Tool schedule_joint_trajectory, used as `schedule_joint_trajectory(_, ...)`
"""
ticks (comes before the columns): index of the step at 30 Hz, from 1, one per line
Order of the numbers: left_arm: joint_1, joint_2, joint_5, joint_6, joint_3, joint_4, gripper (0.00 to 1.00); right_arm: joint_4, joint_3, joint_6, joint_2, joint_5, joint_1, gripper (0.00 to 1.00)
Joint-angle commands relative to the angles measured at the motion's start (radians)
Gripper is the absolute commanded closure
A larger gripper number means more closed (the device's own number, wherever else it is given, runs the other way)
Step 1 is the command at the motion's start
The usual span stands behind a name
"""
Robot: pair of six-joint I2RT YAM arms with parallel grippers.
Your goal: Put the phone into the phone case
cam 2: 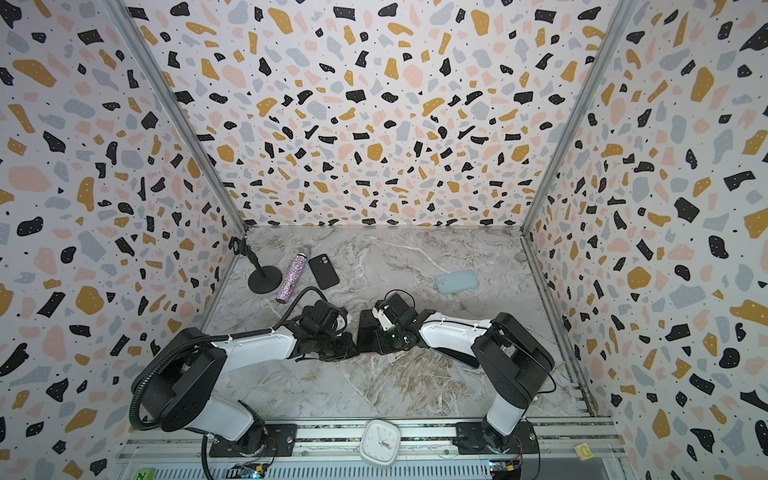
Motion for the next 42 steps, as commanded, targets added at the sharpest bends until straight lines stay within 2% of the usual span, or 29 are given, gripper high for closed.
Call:
schedule_joint_trajectory(1,0.009,0.028,-0.027,0.024,-0.014,-0.01,0.85,-0.016,0.005,0.002,0.001,0.011,0.003,0.74)
schedule_joint_trajectory(7,0.011,0.038,-0.046,0.043,0.004,-0.031,0.84,-0.068,0.02,-0.006,-0.008,0.079,0.003,0.73)
schedule_joint_trajectory(17,0.019,0.036,-0.084,0.071,0.041,-0.061,0.73,-0.048,0.043,-0.01,0.027,0.044,0.019,0.74)
schedule_joint_trajectory(22,0.036,0.043,-0.069,0.034,0.04,-0.001,0.69,-0.041,0.047,-0.013,0.045,0.036,0.026,0.77)
schedule_joint_trajectory(27,0.036,0.062,-0.057,0.027,0.025,0.029,0.69,-0.046,0.058,-0.022,0.048,0.042,0.033,0.79)
schedule_joint_trajectory(35,0.036,0.068,-0.025,0.001,-0.006,0.084,0.76,-0.051,0.074,-0.027,0.053,0.052,0.042,0.82)
schedule_joint_trajectory(42,0.032,0.063,0.001,-0.024,-0.044,0.127,0.77,-0.022,0.094,-0.032,0.097,0.008,0.06,0.85)
